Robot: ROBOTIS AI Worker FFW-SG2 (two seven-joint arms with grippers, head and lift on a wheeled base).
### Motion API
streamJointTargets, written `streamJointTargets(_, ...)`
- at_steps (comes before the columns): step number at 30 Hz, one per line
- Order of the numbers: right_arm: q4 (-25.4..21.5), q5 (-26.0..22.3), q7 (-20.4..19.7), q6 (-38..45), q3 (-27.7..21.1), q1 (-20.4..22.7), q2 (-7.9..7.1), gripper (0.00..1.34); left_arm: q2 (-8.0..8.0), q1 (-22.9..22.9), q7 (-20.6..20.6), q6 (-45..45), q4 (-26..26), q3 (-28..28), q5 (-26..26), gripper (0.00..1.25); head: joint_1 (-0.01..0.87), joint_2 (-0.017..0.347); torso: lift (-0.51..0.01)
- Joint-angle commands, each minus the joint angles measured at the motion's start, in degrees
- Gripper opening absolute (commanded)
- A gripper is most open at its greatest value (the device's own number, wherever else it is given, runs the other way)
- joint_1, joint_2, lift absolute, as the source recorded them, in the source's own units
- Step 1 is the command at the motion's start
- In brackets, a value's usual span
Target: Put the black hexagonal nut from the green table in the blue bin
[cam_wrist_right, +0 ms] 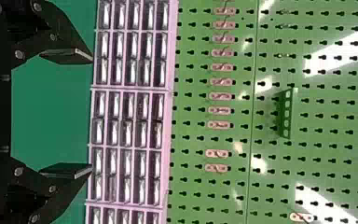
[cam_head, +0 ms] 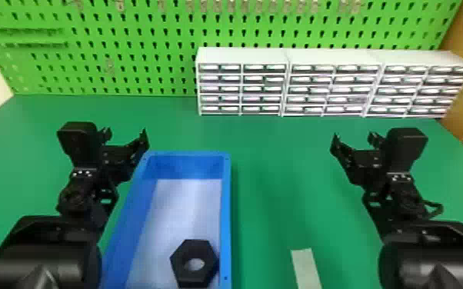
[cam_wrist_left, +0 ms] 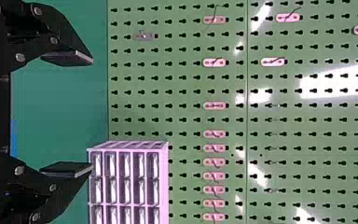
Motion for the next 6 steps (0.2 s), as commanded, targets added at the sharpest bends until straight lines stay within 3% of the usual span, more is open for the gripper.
streamJointTargets(1, 0.0, 0.0, 0.0, 0.0, 0.0, 0.0, 0.0, 0.89, -0.1, 0.0, 0.0, 0.0, 0.1, 0.0, -0.1, 0.8, 0.686, 0.051, -0.096)
streamJointTargets(6, 0.0, 0.0, 0.0, 0.0, -0.1, 0.0, 0.09, 0.89, -0.19, -0.1, 0.0, 0.0, 0.1, 0.0, -0.2, 0.8, 0.686, 0.051, -0.096)
